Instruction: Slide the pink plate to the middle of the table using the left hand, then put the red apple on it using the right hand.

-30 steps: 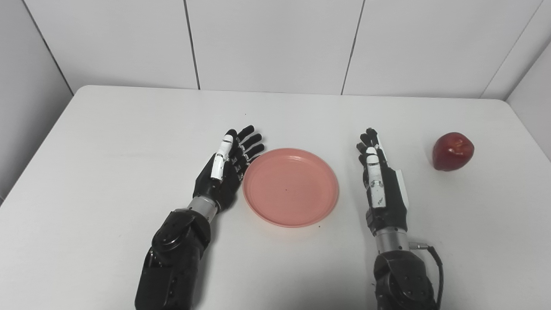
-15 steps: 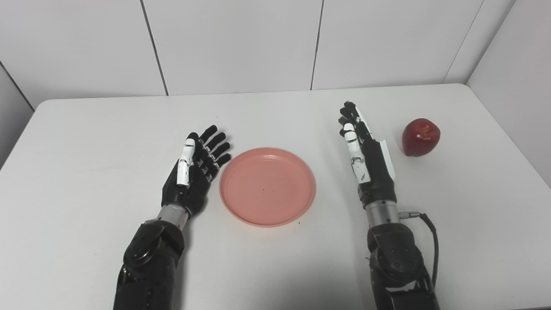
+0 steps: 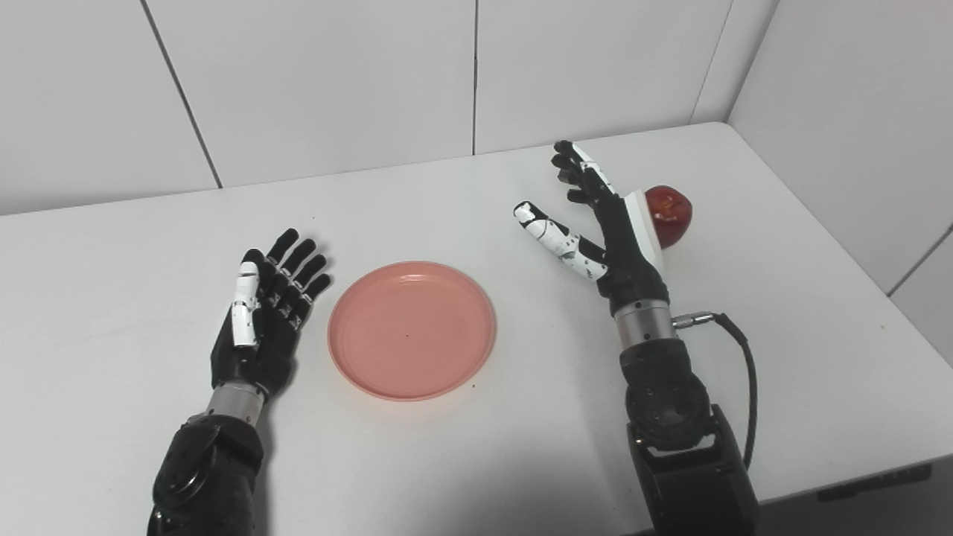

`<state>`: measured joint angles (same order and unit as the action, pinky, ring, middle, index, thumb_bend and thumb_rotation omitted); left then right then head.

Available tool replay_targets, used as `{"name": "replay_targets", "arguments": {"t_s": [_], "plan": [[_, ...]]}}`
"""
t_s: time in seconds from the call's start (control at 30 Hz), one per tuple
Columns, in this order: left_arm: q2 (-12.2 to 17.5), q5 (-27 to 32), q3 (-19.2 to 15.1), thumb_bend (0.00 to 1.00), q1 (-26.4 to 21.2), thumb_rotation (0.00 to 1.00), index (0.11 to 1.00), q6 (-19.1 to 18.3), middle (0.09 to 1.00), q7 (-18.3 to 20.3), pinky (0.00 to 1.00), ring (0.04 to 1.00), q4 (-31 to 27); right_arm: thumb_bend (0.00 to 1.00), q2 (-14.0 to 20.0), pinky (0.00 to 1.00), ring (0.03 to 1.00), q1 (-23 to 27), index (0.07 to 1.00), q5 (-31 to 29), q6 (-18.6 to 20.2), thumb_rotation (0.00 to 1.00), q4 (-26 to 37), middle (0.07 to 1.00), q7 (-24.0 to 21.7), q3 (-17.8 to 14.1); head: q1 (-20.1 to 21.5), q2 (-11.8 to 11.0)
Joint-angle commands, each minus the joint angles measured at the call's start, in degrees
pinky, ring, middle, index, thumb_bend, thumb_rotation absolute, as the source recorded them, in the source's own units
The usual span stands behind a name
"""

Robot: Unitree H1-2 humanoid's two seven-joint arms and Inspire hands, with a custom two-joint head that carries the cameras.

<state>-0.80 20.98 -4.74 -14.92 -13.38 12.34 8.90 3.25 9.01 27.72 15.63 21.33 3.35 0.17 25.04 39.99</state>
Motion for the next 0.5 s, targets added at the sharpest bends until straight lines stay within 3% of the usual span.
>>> {"name": "replay_targets", "arguments": {"t_s": [0.0, 0.17, 0.3, 0.47], "plan": [[0.58, -0.07, -0.46, 0.36, 0.30, 1.00, 0.882, -0.33, 0.899, -0.20, 0.90, 0.894, 2.19, 0.86, 0.91, 0.81, 0.834, 2.92, 0.871, 1.10, 0.94, 0.62, 3.23, 0.836, 0.31, -0.81, 0.35, -0.14], [1.09, 0.52, -0.71, 0.37, 0.06, 1.00, 0.888, 0.90, 0.901, 0.97, 0.90, 0.893, 3.88, 0.88, 3.50, 0.78, 0.831, 4.60, 0.901, 3.90, 3.31, 0.52, 5.36, 0.857, -0.65, -2.02, 0.95, -0.70], [1.34, 1.11, -0.92, 0.37, -0.13, 1.00, 0.893, 1.76, 0.906, 1.74, 0.90, 0.897, 5.03, 0.92, 6.32, 0.79, 0.863, 5.41, 0.925, 7.10, 6.23, 0.52, 6.84, 0.884, -2.11, -3.21, 1.20, -1.07], [1.55, 1.45, -1.18, 0.37, -0.22, 1.00, 0.897, 2.48, 0.910, 2.37, 0.90, 0.902, 5.88, 0.94, 8.99, 0.81, 0.882, 6.04, 0.939, 8.32, 7.04, 0.50, 6.43, 0.902, -2.04, -5.34, 1.62, -1.38]]}}
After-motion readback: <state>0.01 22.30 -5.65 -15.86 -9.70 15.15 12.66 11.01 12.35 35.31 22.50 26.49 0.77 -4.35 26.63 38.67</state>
